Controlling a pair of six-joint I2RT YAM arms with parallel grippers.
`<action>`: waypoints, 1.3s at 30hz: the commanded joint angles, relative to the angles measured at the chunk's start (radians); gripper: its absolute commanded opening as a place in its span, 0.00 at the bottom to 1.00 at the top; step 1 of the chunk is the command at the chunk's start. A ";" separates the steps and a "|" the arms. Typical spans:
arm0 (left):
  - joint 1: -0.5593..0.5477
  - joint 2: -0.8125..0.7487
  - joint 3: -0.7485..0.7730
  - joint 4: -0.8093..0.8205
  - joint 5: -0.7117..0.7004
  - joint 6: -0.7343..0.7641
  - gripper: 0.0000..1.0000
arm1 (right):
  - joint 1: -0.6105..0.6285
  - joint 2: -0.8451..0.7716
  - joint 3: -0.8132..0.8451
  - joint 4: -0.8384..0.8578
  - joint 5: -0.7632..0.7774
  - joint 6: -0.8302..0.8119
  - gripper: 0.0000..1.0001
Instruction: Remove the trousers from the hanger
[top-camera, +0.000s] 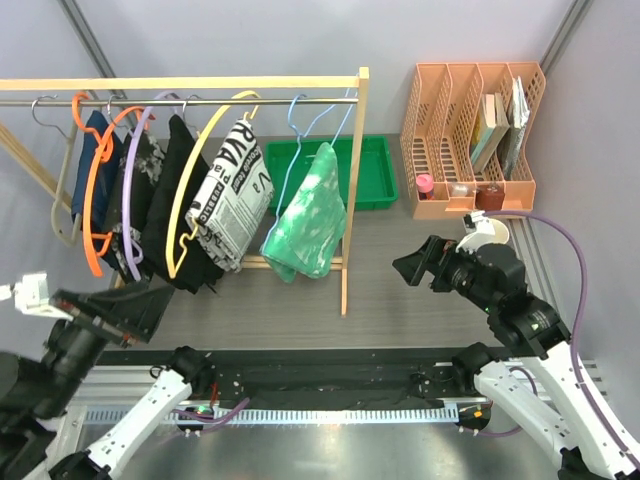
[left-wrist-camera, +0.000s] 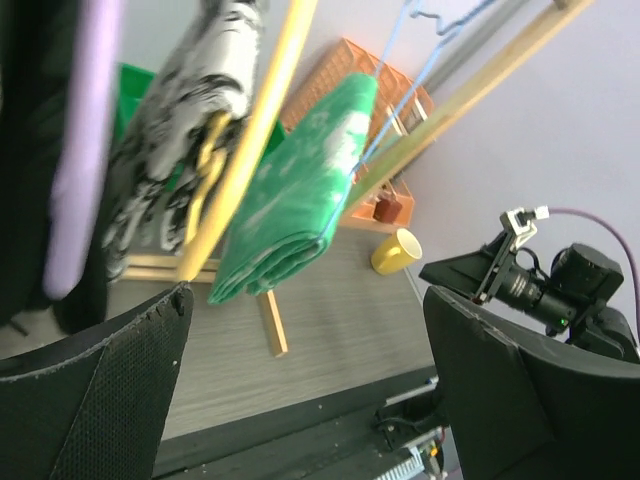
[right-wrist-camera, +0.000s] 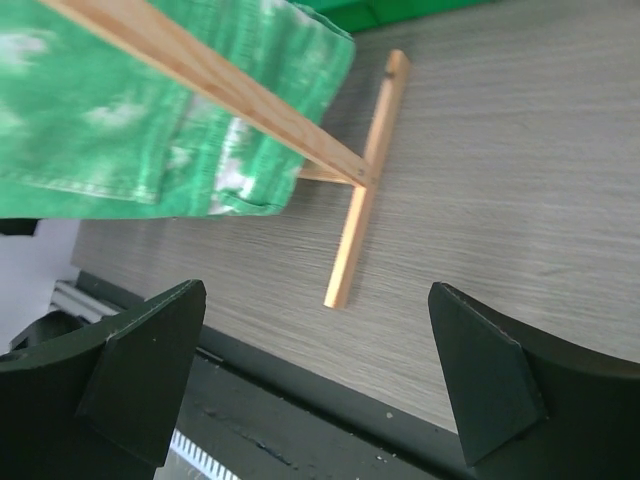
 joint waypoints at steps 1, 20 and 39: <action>0.000 0.180 0.086 0.166 0.145 0.094 0.96 | -0.003 0.016 0.103 0.002 -0.103 -0.076 1.00; 0.000 0.780 0.273 0.531 0.297 0.324 0.87 | -0.002 0.017 0.206 -0.058 -0.229 -0.106 1.00; 0.000 0.883 0.141 0.763 0.418 0.331 0.47 | -0.002 -0.048 0.099 -0.032 -0.344 -0.059 0.98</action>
